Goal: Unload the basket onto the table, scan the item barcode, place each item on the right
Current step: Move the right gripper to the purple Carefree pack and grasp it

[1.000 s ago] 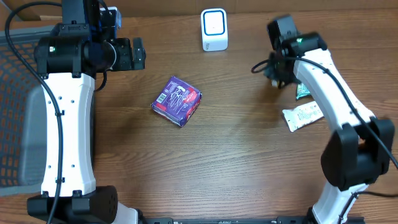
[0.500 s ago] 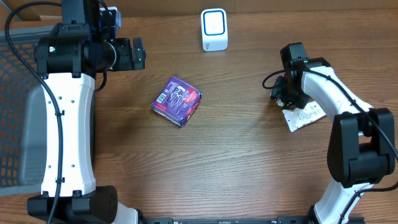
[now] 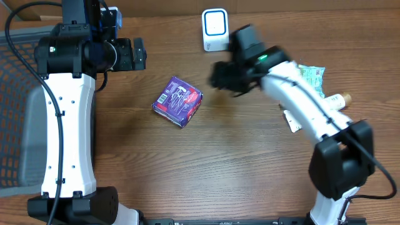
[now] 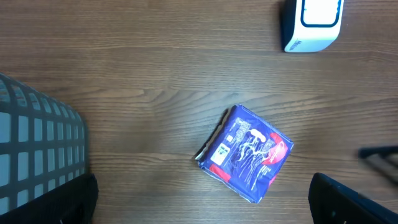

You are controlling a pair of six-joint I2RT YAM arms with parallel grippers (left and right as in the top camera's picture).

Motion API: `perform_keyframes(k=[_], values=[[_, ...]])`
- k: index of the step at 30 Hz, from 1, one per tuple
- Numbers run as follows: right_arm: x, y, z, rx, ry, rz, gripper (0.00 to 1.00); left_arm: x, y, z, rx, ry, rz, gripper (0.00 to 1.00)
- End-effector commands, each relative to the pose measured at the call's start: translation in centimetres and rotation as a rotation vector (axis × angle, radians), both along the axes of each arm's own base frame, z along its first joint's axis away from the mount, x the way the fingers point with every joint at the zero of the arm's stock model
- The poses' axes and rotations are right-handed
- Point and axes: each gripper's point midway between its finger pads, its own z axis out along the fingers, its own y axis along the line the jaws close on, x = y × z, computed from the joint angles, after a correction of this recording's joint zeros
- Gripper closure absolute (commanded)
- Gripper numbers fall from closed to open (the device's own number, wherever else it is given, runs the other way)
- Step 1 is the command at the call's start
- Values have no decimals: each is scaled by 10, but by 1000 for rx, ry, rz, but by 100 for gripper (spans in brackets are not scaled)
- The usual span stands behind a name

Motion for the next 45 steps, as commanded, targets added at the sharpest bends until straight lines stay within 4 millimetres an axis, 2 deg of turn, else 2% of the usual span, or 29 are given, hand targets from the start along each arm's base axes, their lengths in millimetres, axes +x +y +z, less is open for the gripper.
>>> perform_keyframes(k=[1, 3, 5, 6, 10, 13, 16, 21, 22, 26, 29, 31, 32, 34, 35, 38, 40, 41, 42, 45], values=[[-31, 69, -2, 91, 6, 128, 41, 1, 0, 2, 6, -9, -20, 0], [-39, 94, -12, 74, -34, 168, 40, 1, 0, 2, 6, -9, -20, 0], [-43, 110, -26, 33, -70, 184, 47, 1, 0, 2, 6, -9, -20, 0], [-45, 116, -31, 22, -80, 190, 47, 1, 0, 2, 6, -9, -20, 0], [-44, 125, -58, -44, -109, 185, 64, 1, 0, 2, 6, -9, -20, 1], [-41, 121, -75, -86, -105, 171, 68, 1, 0, 2, 6, -9, -19, 0], [-40, 116, -84, -107, -85, 163, 70, 1, 0, 2, 6, -9, -20, 0], [-48, 93, -95, -167, -5, 150, 70, 1, 0, 2, 6, -9, -20, 0], [-50, 87, -97, -181, 21, 148, 73, 1, 0, 2, 6, -9, -20, 1], [-57, 63, -97, -207, 109, 172, 78, 1, 0, 2, 6, -9, -20, 0], [-62, 53, -85, -173, 143, 266, 78, 1, 0, 2, 6, -9, -20, 0], [-63, 49, -71, -148, 125, 364, 71, 1, 0, 2, 6, -9, -20, 0], [-60, 44, -62, -155, 101, 406, 64, 1, 0, 2, 6, -9, -20, 1], [-48, 31, -44, -176, 50, 467, 36, 1, 0, 2, 6, -9, -20, 0], [-41, 25, -35, -179, 20, 494, 27, 1, 0, 2, 6, -9, -20, 0], [-15, 8, -19, -199, -87, 554, 22, 1, 0, 2, 6, -9, -20, 0], [1, -1, -16, -208, -159, 591, 19, 1, 0, 2, 6, -9, -20, 1], [17, -8, -20, -216, -223, 627, 16, 1, 0, 2, 6, -9, -20, 0], [23, -9, -25, -212, -246, 648, 13, 1, 0, 2, 6, -9, -20, 0], [28, -1, -38, -162, -292, 744, 13, 1, 0, 2, 6, -9, -20, 0]])
